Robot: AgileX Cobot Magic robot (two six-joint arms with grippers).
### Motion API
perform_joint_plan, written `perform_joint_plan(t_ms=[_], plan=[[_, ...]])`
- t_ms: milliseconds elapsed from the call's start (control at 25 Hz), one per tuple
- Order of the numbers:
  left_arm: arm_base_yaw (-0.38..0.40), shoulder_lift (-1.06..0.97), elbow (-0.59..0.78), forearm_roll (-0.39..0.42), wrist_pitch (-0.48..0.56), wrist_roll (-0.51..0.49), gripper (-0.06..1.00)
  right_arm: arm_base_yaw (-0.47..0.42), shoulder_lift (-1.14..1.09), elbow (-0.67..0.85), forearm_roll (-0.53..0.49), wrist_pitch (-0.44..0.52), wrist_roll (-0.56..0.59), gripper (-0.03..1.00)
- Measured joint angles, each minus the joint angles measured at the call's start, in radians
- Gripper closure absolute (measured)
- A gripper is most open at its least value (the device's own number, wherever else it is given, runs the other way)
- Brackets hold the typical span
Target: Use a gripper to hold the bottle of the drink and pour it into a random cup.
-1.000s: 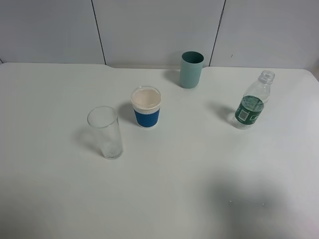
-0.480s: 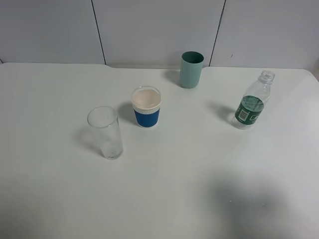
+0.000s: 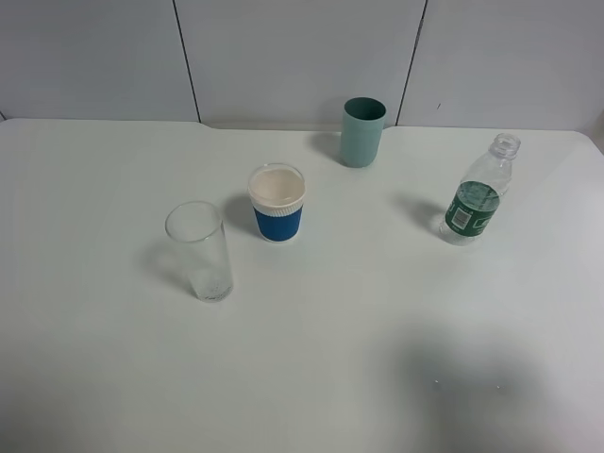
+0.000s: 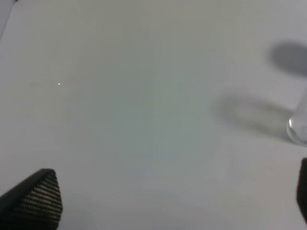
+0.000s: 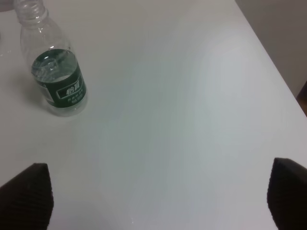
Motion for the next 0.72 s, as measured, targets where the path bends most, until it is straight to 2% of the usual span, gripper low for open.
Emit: perform_joint_plan(t_ms=[720], plan=[[0.0, 0.0, 0.0, 0.0, 0.0, 0.0, -0.05, 0.0, 0.0, 0.0, 0.0, 0.0, 0.0, 0.09]])
